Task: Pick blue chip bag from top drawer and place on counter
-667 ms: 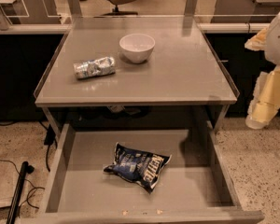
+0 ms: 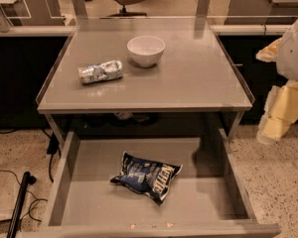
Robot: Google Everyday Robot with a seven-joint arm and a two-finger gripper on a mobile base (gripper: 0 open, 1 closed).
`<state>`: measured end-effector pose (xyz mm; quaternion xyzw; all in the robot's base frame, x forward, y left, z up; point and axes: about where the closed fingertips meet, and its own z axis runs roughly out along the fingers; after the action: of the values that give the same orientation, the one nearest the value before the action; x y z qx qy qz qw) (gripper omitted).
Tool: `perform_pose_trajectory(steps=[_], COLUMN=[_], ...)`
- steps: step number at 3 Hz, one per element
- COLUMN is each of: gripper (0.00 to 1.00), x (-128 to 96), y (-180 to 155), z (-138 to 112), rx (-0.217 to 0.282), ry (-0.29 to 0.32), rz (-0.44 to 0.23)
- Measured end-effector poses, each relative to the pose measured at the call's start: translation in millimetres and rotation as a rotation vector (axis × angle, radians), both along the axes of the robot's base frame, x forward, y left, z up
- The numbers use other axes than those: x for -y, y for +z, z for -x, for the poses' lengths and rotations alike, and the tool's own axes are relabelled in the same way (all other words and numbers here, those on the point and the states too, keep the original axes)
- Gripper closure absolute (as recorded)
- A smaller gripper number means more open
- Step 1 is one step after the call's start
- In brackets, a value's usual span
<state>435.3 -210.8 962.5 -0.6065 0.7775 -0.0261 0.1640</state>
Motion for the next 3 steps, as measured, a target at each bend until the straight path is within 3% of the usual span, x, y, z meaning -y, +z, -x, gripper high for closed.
perform_pose_trajectory(steps=[1,2,3], gripper=[0.0,0.0,0.0], x=[-9.0,-13.9,-16.4], y=[-27.2,-65.7,-100.8], z=[5.8,10.5,7.5], rx=[0.006,0.015,0.06], ry=[0.021,0.038,0.021], rz=[-0.03,-0.107,-0.275])
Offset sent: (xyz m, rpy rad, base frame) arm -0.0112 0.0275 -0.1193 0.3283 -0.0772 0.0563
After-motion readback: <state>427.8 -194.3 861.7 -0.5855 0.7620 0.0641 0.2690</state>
